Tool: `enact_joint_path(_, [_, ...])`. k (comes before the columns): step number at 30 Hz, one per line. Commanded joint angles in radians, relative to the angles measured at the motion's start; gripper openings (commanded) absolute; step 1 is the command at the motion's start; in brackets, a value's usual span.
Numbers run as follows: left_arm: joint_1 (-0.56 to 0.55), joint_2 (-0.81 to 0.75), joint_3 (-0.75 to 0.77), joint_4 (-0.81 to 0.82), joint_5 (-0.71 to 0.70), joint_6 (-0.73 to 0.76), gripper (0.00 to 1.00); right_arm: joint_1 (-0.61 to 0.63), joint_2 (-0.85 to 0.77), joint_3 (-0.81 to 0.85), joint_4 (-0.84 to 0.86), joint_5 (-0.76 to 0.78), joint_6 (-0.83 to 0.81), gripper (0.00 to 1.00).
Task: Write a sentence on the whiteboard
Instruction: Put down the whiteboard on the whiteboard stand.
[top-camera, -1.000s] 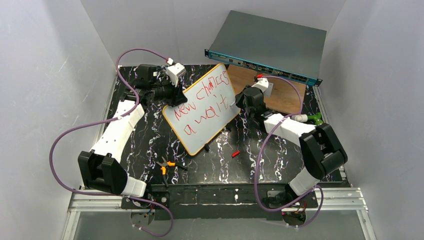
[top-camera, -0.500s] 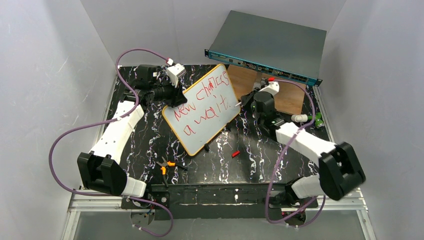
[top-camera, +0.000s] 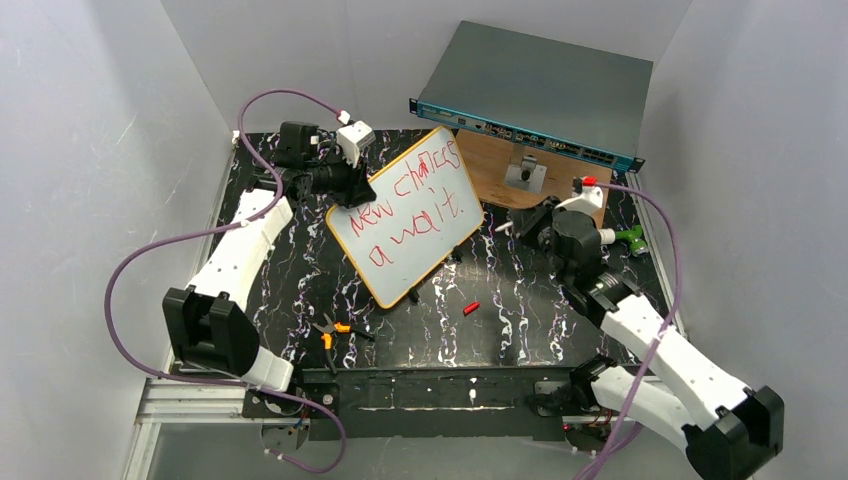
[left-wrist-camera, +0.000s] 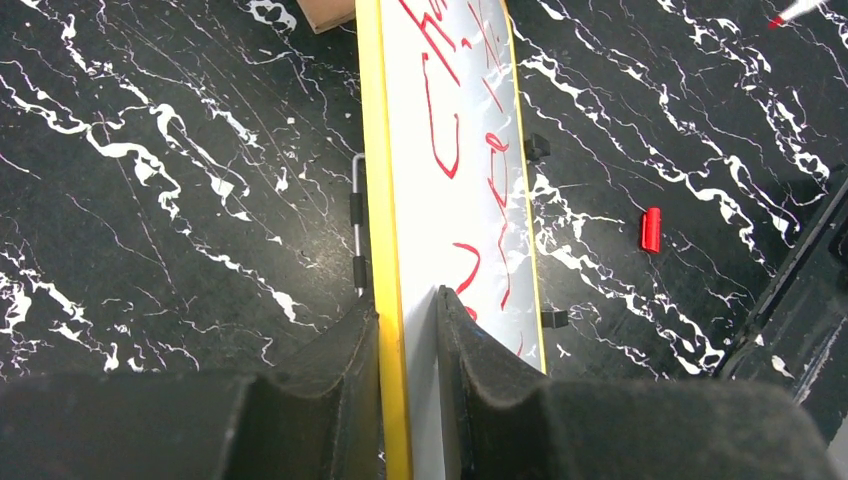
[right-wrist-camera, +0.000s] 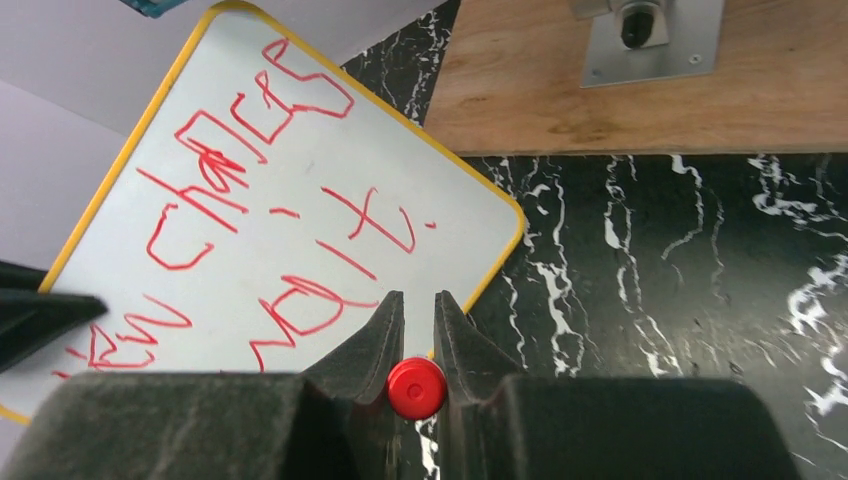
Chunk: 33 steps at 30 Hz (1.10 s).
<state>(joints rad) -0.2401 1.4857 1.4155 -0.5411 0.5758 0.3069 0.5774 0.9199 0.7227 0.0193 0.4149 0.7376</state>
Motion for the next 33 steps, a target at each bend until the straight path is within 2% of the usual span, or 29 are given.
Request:
enact_joint_path(1, [-0.008,0.058,-0.006,-0.083,-0.079,0.130,0.00,0.003,-0.119,-0.031,-0.145,0.013,-0.018,0.01])
enact_joint_path(10, [-0.008,0.113,-0.067,-0.109,-0.118,0.269,0.00,0.004,-0.294,-0.071,-0.311,0.019,0.008,0.01])
enact_joint_path(20, [0.017,0.153,-0.108,-0.166,-0.252,0.381,0.00,0.004,-0.347,-0.066,-0.376,0.018,-0.022,0.01])
enact_joint_path(29, [0.027,0.154,-0.165,-0.122,-0.297,0.365,0.00,0.003,-0.336,-0.068,-0.377,0.006,-0.024,0.01])
enact_joint_path(33, [0.027,0.157,-0.183,-0.097,-0.326,0.359,0.08,0.004,-0.326,-0.063,-0.371,0.005,-0.026,0.01])
